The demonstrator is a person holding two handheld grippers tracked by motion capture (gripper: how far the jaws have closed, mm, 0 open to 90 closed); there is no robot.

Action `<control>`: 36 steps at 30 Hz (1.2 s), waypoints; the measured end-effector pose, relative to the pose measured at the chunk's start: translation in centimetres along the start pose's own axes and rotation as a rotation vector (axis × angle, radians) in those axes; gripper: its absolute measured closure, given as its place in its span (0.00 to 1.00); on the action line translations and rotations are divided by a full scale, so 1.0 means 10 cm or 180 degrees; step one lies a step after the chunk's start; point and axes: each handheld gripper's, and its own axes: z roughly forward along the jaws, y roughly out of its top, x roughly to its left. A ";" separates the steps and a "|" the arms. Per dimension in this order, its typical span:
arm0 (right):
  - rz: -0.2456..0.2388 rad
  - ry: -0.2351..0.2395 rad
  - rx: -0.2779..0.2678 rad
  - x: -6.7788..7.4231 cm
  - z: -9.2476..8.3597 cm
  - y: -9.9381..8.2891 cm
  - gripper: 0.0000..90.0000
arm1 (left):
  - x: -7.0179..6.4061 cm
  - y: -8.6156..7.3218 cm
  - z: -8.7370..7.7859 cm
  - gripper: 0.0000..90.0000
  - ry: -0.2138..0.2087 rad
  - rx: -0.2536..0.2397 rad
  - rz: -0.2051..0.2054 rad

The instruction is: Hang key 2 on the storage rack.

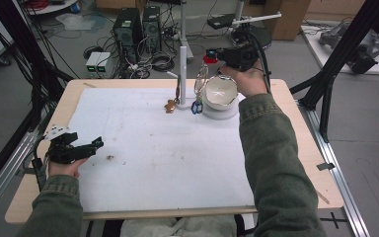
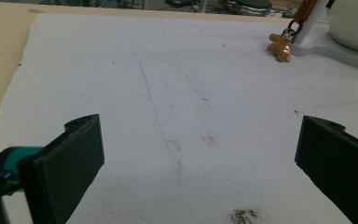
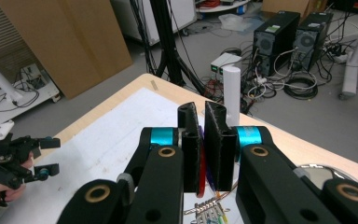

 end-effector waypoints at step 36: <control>0.0210 -0.0008 -0.0035 -0.08 0.66 0.19 0.98 | 0.04 -0.01 0.00 0.02 -0.0014 0.0031 -0.0027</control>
